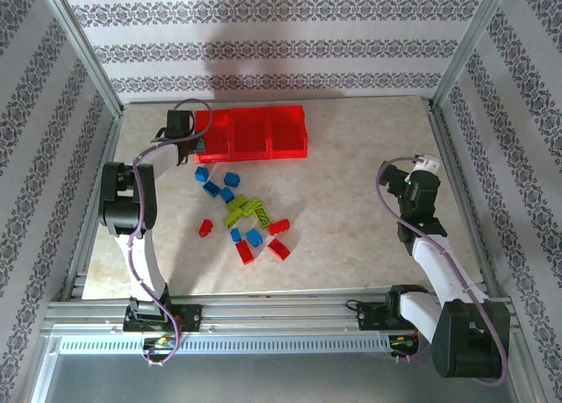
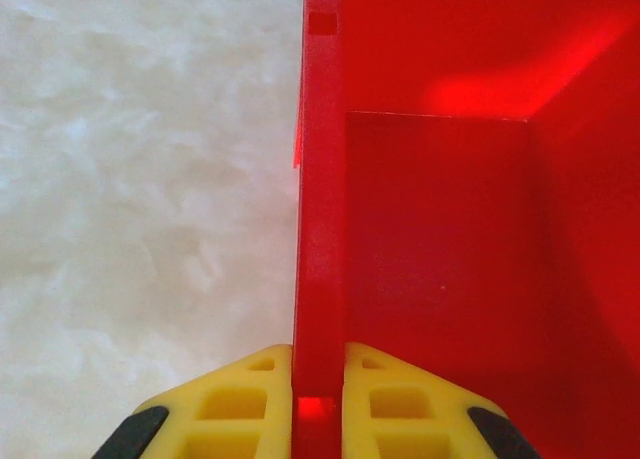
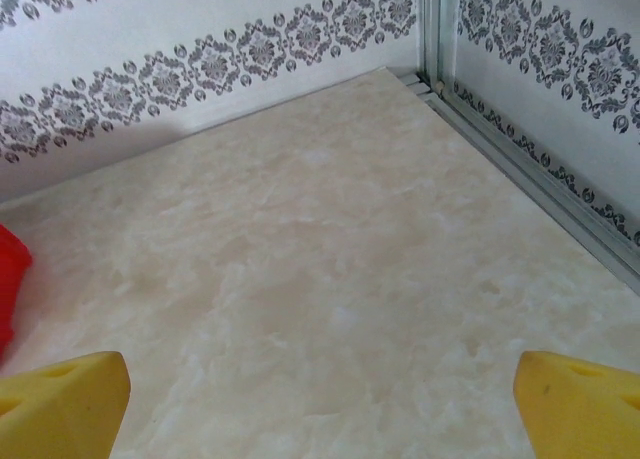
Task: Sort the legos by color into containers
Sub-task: Move the container to the top-center of the table.
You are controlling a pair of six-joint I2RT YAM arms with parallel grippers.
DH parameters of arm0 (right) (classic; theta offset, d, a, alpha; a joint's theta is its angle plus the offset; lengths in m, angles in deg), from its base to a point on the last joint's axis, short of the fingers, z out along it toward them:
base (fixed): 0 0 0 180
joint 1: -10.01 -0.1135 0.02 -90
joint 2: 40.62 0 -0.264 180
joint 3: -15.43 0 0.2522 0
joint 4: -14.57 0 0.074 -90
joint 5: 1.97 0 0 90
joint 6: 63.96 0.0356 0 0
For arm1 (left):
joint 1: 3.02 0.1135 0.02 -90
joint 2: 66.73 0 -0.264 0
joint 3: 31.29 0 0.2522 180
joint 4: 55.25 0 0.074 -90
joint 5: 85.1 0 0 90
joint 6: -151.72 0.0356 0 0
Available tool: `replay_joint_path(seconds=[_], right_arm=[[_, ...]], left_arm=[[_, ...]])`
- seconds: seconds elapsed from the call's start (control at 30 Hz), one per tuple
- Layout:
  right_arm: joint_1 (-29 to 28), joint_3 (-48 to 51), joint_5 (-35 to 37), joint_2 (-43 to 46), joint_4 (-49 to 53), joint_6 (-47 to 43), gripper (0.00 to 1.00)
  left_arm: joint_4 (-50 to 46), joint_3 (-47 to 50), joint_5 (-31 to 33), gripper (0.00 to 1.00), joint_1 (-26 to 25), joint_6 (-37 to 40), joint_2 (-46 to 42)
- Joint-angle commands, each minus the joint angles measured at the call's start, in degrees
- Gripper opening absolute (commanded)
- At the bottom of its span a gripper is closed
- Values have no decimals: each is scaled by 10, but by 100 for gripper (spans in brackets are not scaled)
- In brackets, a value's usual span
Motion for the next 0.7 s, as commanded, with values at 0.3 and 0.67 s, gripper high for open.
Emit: replay_joint_path(seconds=[0.3,0.67], right_arm=[[-13,22,35,78,50,28,98],[-36,18,44,91,83,38,98]], left_arm=[[-35,37,-5,0,-90,-18,-46],[-41,70,28,0,-145,-63,-60]])
